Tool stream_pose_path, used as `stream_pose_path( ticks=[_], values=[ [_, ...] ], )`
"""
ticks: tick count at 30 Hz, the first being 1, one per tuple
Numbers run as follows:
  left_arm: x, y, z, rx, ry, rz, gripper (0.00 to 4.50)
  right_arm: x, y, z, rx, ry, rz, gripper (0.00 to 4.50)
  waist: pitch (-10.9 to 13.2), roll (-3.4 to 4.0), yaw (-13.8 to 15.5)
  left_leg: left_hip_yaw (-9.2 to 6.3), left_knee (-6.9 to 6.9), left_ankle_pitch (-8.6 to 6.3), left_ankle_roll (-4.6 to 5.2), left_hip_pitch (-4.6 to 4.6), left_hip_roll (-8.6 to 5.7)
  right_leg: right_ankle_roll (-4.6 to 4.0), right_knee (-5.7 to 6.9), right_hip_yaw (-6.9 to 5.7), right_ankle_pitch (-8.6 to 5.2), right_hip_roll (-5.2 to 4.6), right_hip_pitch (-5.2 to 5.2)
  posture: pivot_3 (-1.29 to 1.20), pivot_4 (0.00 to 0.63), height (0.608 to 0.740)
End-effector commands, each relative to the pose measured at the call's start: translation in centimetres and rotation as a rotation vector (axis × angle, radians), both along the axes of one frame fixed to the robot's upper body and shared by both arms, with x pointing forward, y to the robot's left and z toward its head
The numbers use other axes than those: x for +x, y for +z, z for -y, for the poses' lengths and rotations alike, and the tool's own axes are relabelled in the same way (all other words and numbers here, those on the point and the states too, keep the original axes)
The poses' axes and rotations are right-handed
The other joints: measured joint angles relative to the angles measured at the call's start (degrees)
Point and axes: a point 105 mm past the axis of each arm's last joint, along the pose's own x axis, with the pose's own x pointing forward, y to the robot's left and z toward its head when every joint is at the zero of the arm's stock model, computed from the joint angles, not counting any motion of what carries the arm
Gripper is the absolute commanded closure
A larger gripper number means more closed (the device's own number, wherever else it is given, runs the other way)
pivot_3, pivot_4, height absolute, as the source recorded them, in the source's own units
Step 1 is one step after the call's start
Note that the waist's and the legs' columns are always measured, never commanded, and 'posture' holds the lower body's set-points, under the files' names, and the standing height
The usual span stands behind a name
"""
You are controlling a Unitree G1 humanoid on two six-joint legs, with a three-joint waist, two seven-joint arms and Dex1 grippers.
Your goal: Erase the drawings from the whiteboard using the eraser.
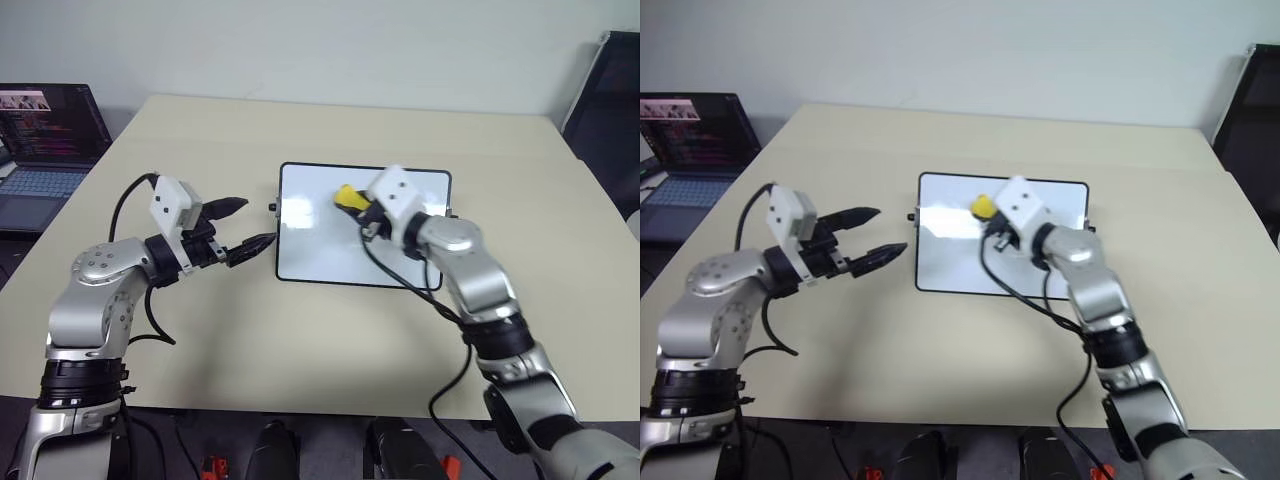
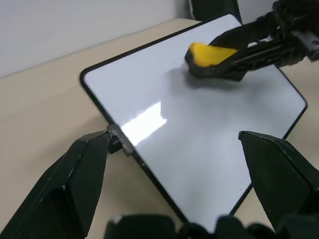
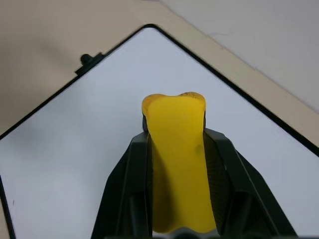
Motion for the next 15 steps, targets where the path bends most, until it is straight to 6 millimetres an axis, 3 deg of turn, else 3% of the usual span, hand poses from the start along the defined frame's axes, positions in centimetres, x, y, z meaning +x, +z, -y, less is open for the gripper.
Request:
stream_pose_path(
  ticks=[1,5,7,11,15],
  values=[
    [-1.0,1.0,2.4,-0.001,-0.104,0.026,0.0,-2.5,1.4,3.2,0.046,-0.091,0.012,3.43,0.0,0.0,0.1,-0.01,0.0,-0.02,-0.03,0.0,0.0,0.03,0.01,-0.01,-0.07,0.0,0.01,0.0,0.15,0.74],
    [-2.0,0.4,5.4,0.037,-0.251,0.002,0.0,-6.0,-1.4,7.7,0.015,-0.243,-0.102,3.43,0.0,0.0,0.0,0.01,0.02,-0.03,-0.04,0.03,0.0,0.21,0.01,0.02,-0.2,0.0,0.02,0.0,0.15,0.74],
    [-2.1,0.1,6.4,0.047,-0.295,-0.004,0.0,-7.0,-2.6,9.0,-0.004,-0.301,-0.147,3.43,0.0,0.0,0.0,0.01,0.04,-0.03,-0.04,0.04,-0.01,0.21,0.0,0.02,-0.23,0.0,0.04,0.0,0.15,0.74],
    [-2.0,-1.0,8.9,0.077,-0.401,-0.027,0.0,-7.8,-5.0,12.4,0.007,-0.498,-0.212,3.43,0.0,0.0,-0.2,0.05,0.21,-0.03,-0.04,0.1,-0.04,-0.06,0.01,0.1,-0.36,-0.01,0.12,0.0,0.15,0.74],
    [-2.3,-1.7,9.9,0.139,-0.481,-0.027,0.0,-7.7,-6.3,13.5,0.001,-0.576,-0.242,3.43,0.0,0.0,-0.5,0.16,0.31,-0.02,-0.03,0.2,-0.06,-0.04,0.02,0.26,-0.27,-0.02,0.17,0.0,0.15,0.74]
  ],
)
